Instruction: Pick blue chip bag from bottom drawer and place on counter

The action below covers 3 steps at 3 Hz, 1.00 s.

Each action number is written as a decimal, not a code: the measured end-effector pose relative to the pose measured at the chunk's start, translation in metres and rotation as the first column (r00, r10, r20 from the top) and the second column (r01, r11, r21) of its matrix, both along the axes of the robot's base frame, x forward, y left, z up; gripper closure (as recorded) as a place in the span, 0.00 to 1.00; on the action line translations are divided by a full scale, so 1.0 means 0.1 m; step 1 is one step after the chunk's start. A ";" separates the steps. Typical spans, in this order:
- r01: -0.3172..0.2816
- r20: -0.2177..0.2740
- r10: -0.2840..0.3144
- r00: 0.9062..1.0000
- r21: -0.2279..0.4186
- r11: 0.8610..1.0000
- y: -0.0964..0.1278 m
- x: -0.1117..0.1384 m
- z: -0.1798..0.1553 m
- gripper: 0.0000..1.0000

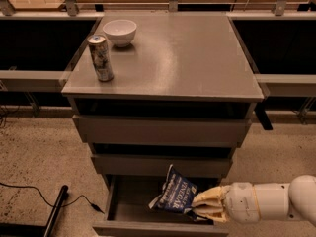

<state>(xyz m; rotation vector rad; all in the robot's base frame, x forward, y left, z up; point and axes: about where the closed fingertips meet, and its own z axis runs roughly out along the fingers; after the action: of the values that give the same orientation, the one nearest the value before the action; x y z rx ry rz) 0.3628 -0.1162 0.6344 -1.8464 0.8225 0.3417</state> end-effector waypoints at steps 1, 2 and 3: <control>0.020 0.065 -0.014 0.998 -0.091 0.996 0.15 -0.11 0.77 1.00; 0.036 0.081 -0.025 0.996 -0.146 0.989 0.33 -0.06 1.50 1.00; 0.077 0.082 -0.066 0.994 -0.135 0.988 0.30 0.33 2.19 1.00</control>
Offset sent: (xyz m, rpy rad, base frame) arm 0.0070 0.0535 0.2425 -0.2102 -0.0905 -0.0552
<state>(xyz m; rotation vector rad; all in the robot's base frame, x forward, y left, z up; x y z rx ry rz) 0.3962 -0.0858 0.8539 -1.9403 0.8755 0.1701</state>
